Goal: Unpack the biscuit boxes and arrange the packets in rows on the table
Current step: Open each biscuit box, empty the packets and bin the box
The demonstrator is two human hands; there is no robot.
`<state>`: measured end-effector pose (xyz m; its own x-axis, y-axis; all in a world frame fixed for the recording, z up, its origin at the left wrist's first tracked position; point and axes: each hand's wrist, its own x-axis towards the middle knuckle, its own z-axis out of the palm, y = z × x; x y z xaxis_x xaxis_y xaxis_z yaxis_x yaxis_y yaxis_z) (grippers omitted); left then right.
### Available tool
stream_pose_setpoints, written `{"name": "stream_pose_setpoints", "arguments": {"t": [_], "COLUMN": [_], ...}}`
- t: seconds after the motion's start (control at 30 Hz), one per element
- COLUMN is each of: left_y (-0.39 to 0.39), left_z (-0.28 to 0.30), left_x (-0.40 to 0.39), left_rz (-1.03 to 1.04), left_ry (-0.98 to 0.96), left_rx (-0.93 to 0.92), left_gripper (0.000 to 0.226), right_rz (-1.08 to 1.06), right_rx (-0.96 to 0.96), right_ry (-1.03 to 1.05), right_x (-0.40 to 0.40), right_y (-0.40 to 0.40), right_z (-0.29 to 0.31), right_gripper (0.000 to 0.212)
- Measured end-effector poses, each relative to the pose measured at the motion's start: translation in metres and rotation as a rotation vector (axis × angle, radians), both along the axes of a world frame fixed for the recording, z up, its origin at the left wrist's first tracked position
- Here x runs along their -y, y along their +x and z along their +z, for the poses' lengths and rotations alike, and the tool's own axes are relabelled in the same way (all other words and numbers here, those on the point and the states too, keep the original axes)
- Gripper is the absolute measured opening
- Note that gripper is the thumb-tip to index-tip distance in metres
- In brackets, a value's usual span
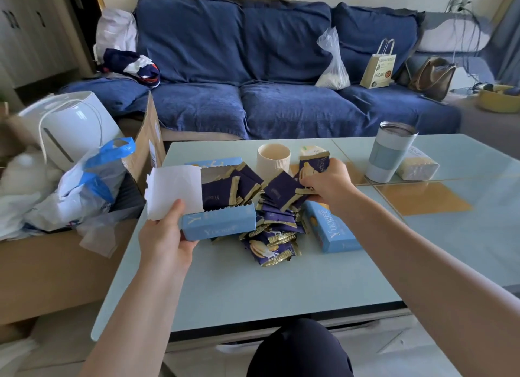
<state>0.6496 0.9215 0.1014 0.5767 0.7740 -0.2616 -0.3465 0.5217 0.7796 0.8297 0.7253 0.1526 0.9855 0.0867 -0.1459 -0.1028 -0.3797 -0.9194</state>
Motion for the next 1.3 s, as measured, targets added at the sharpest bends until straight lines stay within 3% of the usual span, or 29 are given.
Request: {"name": "stream_pose_setpoints", "arguments": {"t": [0.23,0.33,0.4,0.47,0.57,0.67,0.77,0.97,1.1,1.23,1.3], "left_y": [0.001,0.002,0.003,0.004,0.006,0.007,0.007,0.008,0.007,0.007,0.006], "left_z": [0.001,0.003,0.004,0.005,0.005,0.007,0.010,0.013,0.012,0.010,0.009], "left_x": [0.012,0.018,0.021,0.025,0.032,0.039,0.044,0.044,0.041,0.037,0.035], "left_rz": [-0.049,-0.066,-0.067,-0.071,-0.088,-0.085,-0.074,-0.062,-0.059,-0.059,-0.053], "left_ry": [0.020,0.031,0.024,0.019,0.065,0.092,0.128,0.134,0.081,0.071,0.077], "left_rx": [-0.023,-0.037,-0.024,0.000,0.005,-0.004,-0.020,-0.029,-0.026,-0.013,-0.010], "left_gripper": [0.011,0.014,0.013,0.017,0.017,0.014,0.010,0.013,0.025,0.026,0.027], "right_rz": [0.338,0.408,0.370,0.327,0.349,0.480,0.472,0.380,0.292,0.252,0.202], "right_rx": [0.093,0.318,0.495,0.546,0.426,0.261,0.291,0.324,0.197,0.192,0.116], "right_ry": [-0.249,-0.511,-0.558,-0.473,-0.320,-0.409,-0.468,-0.270,-0.090,-0.117,0.030], "right_x": [-0.001,0.000,-0.001,-0.006,-0.014,-0.017,-0.017,-0.019,-0.016,-0.013,-0.010], "right_y": [-0.014,-0.014,-0.017,-0.024,-0.040,-0.052,-0.056,-0.055,-0.049,-0.045,-0.041], "right_z": [-0.012,-0.011,-0.006,0.003,0.019,0.024,0.022,0.025,0.031,0.036,0.038], "right_gripper": [0.032,0.030,0.024,0.010,0.026,0.034,0.045,0.011,0.018,0.018,0.011]}}
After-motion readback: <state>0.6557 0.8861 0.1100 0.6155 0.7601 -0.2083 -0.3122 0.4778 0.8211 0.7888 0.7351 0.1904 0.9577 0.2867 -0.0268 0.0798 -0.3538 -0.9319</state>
